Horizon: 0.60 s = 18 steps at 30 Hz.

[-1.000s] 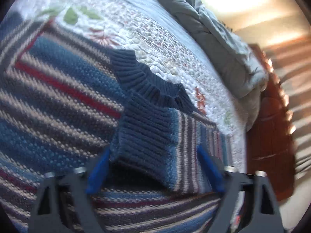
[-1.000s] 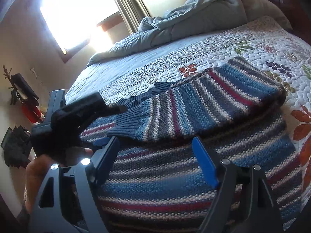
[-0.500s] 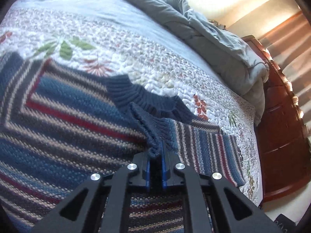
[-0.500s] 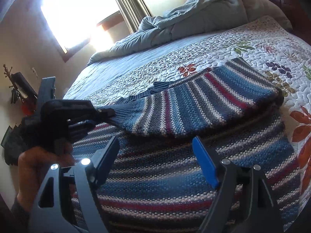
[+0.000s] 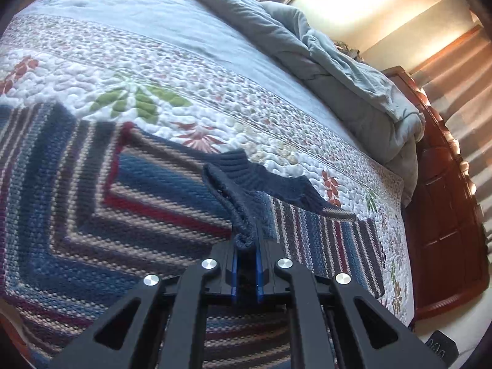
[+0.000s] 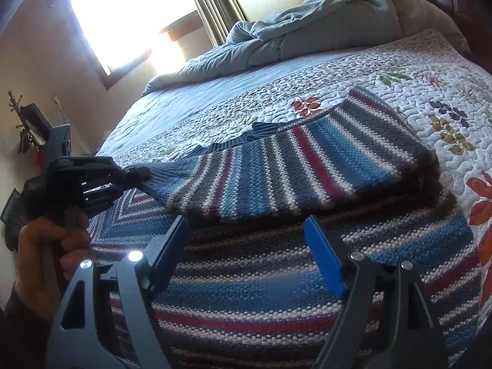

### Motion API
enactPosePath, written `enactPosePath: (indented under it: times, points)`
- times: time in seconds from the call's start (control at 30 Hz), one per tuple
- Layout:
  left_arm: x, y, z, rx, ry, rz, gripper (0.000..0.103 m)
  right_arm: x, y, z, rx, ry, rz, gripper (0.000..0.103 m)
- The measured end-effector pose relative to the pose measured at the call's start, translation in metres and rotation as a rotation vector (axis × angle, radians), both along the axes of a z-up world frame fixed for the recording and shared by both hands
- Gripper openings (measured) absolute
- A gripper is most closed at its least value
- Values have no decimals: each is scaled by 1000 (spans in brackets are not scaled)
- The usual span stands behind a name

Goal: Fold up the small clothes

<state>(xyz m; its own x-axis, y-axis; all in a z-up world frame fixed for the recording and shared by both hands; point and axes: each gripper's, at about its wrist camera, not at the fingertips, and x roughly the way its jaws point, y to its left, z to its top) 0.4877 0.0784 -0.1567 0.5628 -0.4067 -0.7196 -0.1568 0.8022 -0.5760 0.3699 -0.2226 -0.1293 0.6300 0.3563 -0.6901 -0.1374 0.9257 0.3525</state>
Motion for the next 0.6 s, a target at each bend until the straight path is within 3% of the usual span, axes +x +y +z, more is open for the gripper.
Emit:
enactPosePath:
  times: [0.23, 0.6]
  points:
    - [-2, 19, -19, -8, 31, 13, 8, -1, 5, -1, -12, -1, 7, 78]
    - [-8, 27, -41, 50, 81, 2, 8, -1, 7, 0, -18, 0, 12, 78]
